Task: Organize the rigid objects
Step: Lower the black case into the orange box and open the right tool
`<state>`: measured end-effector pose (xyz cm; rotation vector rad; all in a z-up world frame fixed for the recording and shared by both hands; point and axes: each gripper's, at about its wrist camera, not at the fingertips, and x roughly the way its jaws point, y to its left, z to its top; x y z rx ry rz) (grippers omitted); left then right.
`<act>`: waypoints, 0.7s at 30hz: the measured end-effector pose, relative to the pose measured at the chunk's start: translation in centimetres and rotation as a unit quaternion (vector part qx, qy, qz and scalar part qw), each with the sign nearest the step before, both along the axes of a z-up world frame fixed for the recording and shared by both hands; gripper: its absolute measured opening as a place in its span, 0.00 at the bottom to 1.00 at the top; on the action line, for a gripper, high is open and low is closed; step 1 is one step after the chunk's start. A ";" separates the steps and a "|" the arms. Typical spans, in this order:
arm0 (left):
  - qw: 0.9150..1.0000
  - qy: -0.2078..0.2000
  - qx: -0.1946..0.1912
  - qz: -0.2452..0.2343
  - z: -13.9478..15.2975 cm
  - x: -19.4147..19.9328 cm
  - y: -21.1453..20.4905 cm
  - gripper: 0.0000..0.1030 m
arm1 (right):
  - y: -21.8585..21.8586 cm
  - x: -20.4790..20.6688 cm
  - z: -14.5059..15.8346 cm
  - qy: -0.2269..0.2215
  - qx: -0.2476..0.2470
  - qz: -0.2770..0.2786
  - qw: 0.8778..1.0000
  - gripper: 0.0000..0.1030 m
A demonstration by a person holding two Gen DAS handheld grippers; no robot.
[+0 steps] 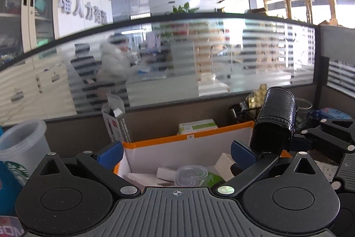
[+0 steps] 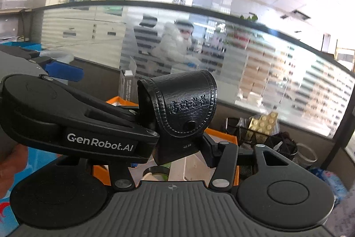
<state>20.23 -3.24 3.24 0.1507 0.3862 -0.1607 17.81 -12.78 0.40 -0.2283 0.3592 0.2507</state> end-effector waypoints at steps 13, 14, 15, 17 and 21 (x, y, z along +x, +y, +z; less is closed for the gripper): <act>0.998 0.065 -0.006 0.013 -4.4 5.6 -0.5 1.00 | -1.2 7.9 -5.3 0.070 0.018 -0.036 0.997 0.65; 0.998 0.067 -0.007 0.014 -4.5 5.7 -0.4 1.00 | -1.3 8.3 -5.6 0.069 0.015 -0.045 0.997 0.77; 0.997 0.069 -0.007 0.015 -4.6 5.8 -0.3 1.00 | -1.3 8.3 -5.7 0.064 0.012 -0.050 0.997 0.78; 0.997 0.069 -0.006 0.017 -4.6 6.0 -0.1 1.00 | -1.4 8.1 -5.7 0.062 0.011 -0.053 0.997 0.78; 0.998 0.062 -0.010 0.019 -3.9 5.4 0.4 1.00 | -1.7 7.4 -5.2 0.045 0.000 -0.067 0.997 0.78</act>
